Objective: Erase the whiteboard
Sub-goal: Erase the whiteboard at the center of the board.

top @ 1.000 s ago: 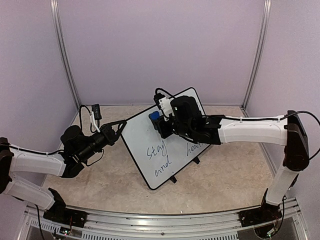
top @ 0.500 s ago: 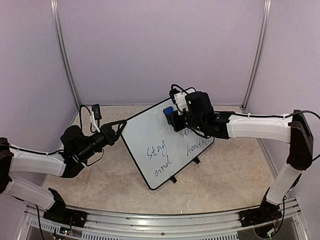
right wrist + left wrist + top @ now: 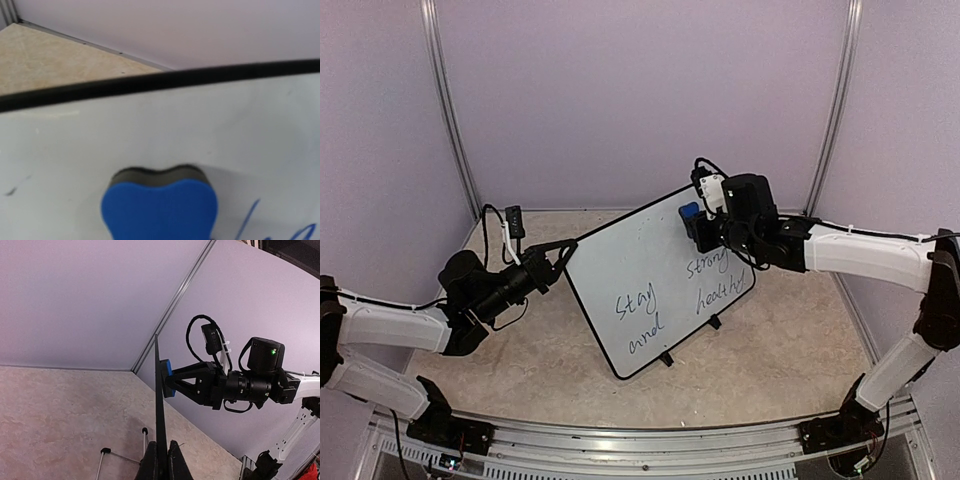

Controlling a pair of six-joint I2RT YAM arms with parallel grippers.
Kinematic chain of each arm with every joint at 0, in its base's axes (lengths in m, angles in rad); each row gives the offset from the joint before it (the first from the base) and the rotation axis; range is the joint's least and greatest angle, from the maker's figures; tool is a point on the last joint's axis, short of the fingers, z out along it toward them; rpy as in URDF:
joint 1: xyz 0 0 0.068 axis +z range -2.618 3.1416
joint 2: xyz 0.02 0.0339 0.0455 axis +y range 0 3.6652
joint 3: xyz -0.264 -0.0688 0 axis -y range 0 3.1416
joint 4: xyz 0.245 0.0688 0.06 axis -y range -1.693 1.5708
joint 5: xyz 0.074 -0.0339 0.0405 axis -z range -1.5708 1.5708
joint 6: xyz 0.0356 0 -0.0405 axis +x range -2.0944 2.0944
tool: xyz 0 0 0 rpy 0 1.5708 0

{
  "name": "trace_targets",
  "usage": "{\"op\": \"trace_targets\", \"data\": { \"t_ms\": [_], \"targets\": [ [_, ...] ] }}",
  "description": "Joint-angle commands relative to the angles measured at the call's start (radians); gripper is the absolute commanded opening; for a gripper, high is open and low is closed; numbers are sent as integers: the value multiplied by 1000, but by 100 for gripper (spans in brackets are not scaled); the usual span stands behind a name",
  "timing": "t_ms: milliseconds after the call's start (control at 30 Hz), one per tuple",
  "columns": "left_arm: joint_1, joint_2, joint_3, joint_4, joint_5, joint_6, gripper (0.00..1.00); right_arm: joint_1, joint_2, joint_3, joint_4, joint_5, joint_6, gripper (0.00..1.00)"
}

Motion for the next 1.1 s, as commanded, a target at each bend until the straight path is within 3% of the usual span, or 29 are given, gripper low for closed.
{"op": "trace_targets", "data": {
  "t_ms": [0,633,1067],
  "targets": [
    [-27,-5,15,25,143,52,0,-1,-20,-16,-61,66,-30,23],
    [-27,-27,20,-1,143,70,0,-2,-53,-235,4,9,48,23],
    [-27,-25,21,-9,139,71,0,-37,66,-2,-4,21,-39,23]
  ]
}}
